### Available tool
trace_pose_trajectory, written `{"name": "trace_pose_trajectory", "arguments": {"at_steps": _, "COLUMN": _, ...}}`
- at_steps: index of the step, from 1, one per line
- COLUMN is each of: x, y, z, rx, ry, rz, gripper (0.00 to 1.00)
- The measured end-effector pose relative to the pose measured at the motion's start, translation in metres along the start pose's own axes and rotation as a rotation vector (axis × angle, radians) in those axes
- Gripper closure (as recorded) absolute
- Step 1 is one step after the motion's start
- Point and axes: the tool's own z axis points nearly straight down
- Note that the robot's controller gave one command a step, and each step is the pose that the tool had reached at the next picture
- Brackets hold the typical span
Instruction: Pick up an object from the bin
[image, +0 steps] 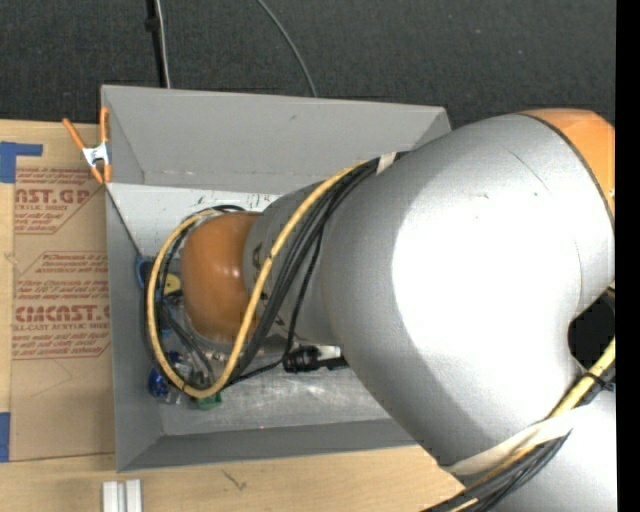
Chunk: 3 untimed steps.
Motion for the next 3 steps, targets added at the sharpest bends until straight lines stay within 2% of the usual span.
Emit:
{"name": "trace_pose_trajectory", "arguments": {"at_steps": 1, "x": -0.014, "y": -0.005, "z": -0.026, "rx": 0.002, "ry": 0.004, "rz": 0.016, "gripper": 1.00}}
{"name": "trace_pose_trajectory", "arguments": {"at_steps": 2, "x": 0.010, "y": -0.016, "z": -0.037, "rx": 0.004, "ry": 0.008, "rz": 0.077, "gripper": 1.00}}
{"name": "trace_pose_trajectory", "arguments": {"at_steps": 3, "x": 0.000, "y": -0.017, "z": -0.134, "rx": -0.002, "ry": 0.000, "rz": 0.089, "gripper": 1.00}}
